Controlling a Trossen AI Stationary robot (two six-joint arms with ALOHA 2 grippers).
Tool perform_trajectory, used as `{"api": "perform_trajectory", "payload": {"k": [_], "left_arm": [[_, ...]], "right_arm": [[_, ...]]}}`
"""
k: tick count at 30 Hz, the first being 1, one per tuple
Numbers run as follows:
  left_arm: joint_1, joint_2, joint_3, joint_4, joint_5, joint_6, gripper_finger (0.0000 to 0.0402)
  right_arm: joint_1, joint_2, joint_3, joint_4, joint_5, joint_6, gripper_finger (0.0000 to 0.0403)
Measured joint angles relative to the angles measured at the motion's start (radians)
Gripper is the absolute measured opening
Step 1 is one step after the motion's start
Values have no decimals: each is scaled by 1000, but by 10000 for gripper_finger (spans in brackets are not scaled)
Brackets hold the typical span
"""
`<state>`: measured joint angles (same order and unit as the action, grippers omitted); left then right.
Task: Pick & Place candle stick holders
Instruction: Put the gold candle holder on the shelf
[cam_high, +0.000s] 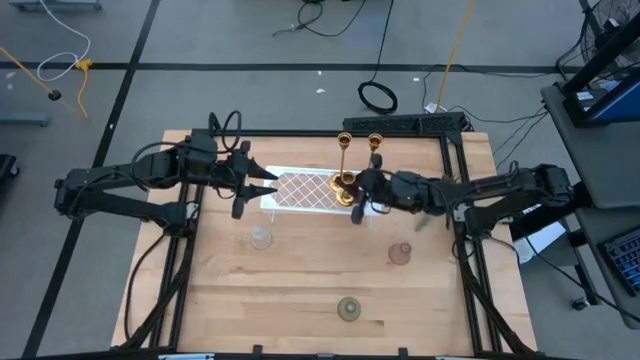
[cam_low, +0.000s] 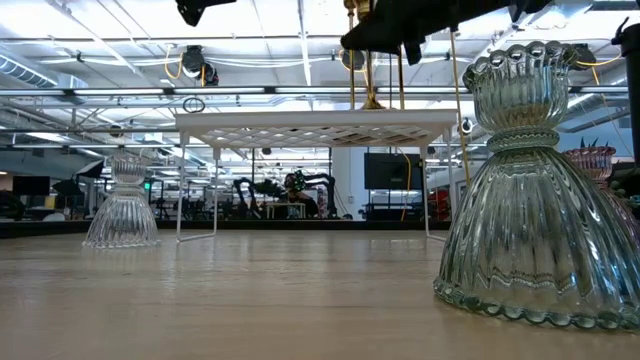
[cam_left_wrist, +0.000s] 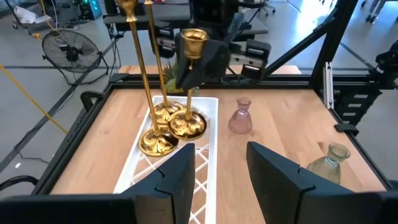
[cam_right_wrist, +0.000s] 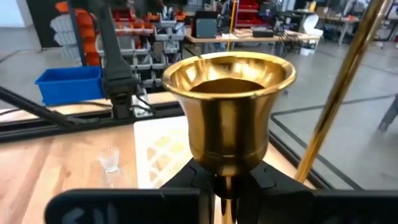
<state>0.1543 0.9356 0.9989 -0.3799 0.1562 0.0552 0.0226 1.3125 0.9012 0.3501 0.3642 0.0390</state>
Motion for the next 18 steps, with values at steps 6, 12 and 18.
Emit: {"api": "perform_trajectory", "payload": {"k": [6,12,18], "left_arm": [[0,0,0,0,0,1,152],[0,0,0,0,-1,1,152],[0,0,0,3,-1,1,152]], "right_arm": [[7,1,0,-17,-1,21,17],[7,1,-16,-35,1,48,31],[7,-3,-49,-10,1,46,19]]}}
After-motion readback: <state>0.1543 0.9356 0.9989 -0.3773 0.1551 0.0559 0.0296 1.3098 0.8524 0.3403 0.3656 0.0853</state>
